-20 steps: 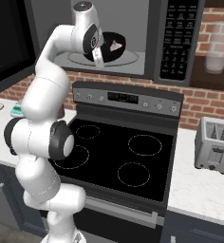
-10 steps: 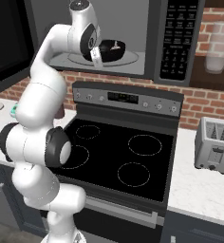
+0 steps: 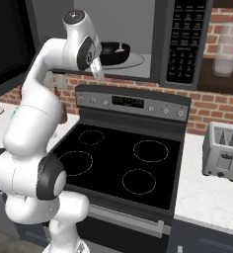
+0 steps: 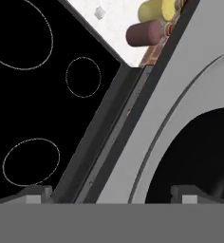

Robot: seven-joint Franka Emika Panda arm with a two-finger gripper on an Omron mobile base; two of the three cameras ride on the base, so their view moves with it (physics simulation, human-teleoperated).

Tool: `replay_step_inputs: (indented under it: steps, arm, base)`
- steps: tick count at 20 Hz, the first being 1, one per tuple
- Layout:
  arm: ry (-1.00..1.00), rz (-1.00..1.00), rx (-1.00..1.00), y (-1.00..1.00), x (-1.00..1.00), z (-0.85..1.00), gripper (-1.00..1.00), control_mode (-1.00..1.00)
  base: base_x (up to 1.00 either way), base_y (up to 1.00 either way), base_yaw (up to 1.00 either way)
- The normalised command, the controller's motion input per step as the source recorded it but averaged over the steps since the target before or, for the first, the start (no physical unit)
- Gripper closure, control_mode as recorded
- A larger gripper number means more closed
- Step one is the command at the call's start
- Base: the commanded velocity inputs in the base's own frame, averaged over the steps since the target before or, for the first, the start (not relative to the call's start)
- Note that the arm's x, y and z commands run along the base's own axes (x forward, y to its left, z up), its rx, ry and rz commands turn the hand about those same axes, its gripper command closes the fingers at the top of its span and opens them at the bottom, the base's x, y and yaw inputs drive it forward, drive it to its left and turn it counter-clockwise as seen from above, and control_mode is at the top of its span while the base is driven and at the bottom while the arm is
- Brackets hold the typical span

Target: Pick the garlic from the sink and place it in the bowl. Then pick the bowl and place it in the microwave. Then close the microwave door and press the start button.

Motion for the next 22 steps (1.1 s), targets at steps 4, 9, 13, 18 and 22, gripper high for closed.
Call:
replay_step_inputs:
  steps: [4, 9, 13, 18, 22]
  arm:
    - [-0.14, -0.01, -0.2, 0.0, -0.97, -0.3, -1.0, -1.0]
    - [-0.02, -0.04, -0.23, 0.0, -0.78, -0.47, -1.0, -1.0]
    - [0.0, -0.03, -0.29, -0.01, -0.44, -0.81, -1.0, -1.0]
    - [0.02, 0.0, -0.38, 0.0, -0.12, -0.84, -1.0, -1.0]
    - [0.02, 0.0, -0.44, 0.0, -0.03, -0.78, -1.0, -1.0]
  base:
    - [0.0, 0.0, 0.0]
    - [0.0, 0.0, 0.0]
    - [0.0, 0.0, 0.0]
    - [0.0, 0.0, 0.0]
    - [0.0, 0.0, 0.0]
